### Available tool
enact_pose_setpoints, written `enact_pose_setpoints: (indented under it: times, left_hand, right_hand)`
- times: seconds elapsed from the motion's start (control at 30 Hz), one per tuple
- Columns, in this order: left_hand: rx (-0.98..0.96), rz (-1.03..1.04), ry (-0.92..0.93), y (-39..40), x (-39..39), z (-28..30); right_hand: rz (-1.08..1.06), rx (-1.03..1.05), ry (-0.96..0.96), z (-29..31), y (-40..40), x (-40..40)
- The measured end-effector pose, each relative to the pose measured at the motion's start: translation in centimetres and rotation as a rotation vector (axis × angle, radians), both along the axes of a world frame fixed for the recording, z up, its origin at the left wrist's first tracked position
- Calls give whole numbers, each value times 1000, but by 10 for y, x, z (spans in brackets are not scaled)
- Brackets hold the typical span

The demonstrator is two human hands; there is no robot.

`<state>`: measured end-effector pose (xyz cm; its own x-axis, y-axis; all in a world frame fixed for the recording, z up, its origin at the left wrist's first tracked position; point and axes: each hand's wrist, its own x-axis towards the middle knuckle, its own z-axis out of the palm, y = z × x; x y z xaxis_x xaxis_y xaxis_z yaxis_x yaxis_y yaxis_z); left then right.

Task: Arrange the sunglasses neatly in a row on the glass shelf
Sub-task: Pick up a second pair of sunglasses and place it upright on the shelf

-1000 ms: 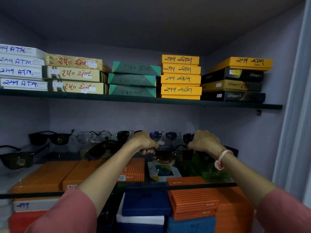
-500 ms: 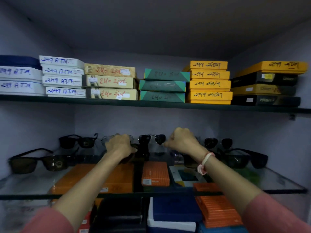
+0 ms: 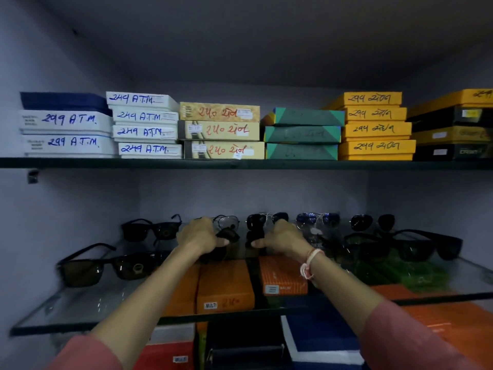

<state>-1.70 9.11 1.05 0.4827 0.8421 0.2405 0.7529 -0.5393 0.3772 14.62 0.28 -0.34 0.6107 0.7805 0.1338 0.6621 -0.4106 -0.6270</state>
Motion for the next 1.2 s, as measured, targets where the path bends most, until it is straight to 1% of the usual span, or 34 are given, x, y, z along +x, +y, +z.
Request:
enact_pose_setpoints:
  times: [0.07,0.1,0.13,0.17,0.2,0.27,0.37,0.47,0.53,0.6,0.67,0.73,0.83,0.9,0.93,0.97,1.03,1.1,1.13,1.2]
  left_hand:
    - [104,-10,-28,-5,0,-1]
    - [143,-53,-83,-7,3,-1]
    - [134,-132,-152,-10,6,-1]
    - [85,-232,-207,-15,9,1]
    - [26,-324,-224,-21,13,3]
    - [-26,-415,-227,-29,21,6]
    - [-13,-472,-350,-34,26,11]
    - [5,-567,-530,-34,26,13]
    - [0,-589,-614,-31,24,15]
    - [-106,-611,-713,-28,22,14]
    - [-254,-635,-842,-29,18,13]
    - [-339,-655,-947,-31,14,10]
    - [-444,-683,-1051,-34,12,5]
    - [-473,-689,-1071,-34,12,2]
    - [-468,-684,-1060,-34,11,0]
    - [-460,-683,-1039,-34,9,-1]
    - [-444,-676,-958,-29,3,0]
    - [-472,-635,-866,-23,-2,4]
    - [-511,-584,-854,-20,-4,5]
    - [-597,-449,-903,-22,-6,9]
  right_hand:
    - [-70,106,32,4,-5,-3]
    - [-106,158,31,7,-8,-5]
    - [-131,204,15,9,-11,-8]
    - [-144,245,-13,12,-15,-13]
    - [-144,280,-42,15,-20,-19]
    - [-129,357,-81,20,-28,-30]
    - [-84,455,-107,32,-43,-40]
    - [65,462,-25,42,-60,-40]
    - [134,489,35,46,-70,-34]
    - [128,561,88,48,-72,-20]
    - [80,542,89,48,-76,-2]
    - [91,431,168,43,-79,15]
    - [213,220,484,34,-84,26]
    - [272,171,632,32,-84,29]
    - [302,182,661,32,-84,30]
    - [320,199,661,34,-84,30]
    - [334,214,598,37,-85,32]
    - [333,226,463,41,-86,33]
    - [331,242,381,43,-87,34]
    - [310,275,215,49,-87,34]
